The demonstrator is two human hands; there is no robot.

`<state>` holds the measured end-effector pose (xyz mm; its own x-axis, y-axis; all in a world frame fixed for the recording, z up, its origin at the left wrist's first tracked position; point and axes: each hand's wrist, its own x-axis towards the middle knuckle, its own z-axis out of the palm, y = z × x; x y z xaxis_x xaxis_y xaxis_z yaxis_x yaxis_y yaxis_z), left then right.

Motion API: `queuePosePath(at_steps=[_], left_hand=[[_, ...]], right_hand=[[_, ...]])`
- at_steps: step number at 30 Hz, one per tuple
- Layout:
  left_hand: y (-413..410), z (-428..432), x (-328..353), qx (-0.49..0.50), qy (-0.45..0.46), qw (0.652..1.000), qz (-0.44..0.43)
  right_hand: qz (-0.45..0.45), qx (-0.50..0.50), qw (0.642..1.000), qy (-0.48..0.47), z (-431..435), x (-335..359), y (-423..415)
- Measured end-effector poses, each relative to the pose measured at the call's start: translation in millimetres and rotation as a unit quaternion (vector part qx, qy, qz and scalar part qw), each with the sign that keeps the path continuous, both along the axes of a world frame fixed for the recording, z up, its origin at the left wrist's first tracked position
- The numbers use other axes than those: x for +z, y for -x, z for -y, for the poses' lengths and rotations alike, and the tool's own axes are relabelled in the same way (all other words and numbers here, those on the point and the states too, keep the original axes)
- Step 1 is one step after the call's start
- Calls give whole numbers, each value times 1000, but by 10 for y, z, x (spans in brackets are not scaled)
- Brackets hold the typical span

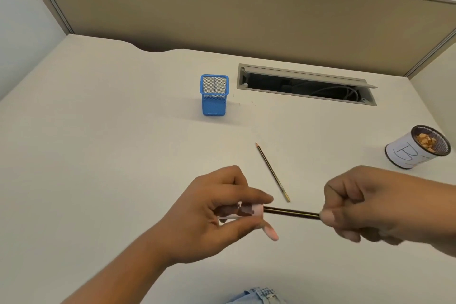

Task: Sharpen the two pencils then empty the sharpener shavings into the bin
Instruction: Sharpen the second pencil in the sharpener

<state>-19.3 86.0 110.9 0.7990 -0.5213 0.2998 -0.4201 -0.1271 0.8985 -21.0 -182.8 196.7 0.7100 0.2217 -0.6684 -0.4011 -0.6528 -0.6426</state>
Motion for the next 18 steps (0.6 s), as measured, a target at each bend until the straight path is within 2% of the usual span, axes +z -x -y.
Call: queuePosePath(at_steps=[2, 4, 5, 8, 10, 12, 13, 14, 15, 16, 17, 18], left_hand=[[5, -6, 2, -6, -4, 1000, -8], [14, 4, 3, 7, -1, 1000, -20], [24, 12, -1, 14, 4, 1000, -26], [44, 49, -1, 34, 33, 998, -43], [53, 86, 14, 51, 60, 995, -56], [63, 127, 46, 69, 75, 993, -65], [64, 143, 59, 78, 74, 992, -62], [64, 155, 66, 89, 71, 992, -55], [62, 162, 70, 99, 69, 992, -47], [59, 163, 71, 106, 66, 991, -41], [54, 158, 68, 106, 62, 992, -36], [46, 152, 61, 99, 54, 993, -32]], right_hand=[[15, 39, 999, 19, 38, -40, 27], [156, 88, 978, 105, 70, -28, 83], [246, 125, 950, 147, 60, 6, 92], [502, 261, 799, 204, 71, 54, 56], [595, 316, 708, 214, 81, 65, 31], [655, 320, 644, 233, 79, 93, -2], [667, 315, 630, 242, 69, 103, 1], [669, 311, 630, 241, 74, 90, 18], [658, 308, 647, 231, 77, 83, 40], [626, 294, 688, 220, 62, 76, 64], [563, 258, 757, 210, 29, 91, 83], [463, 195, 843, 190, -22, 143, 80]])
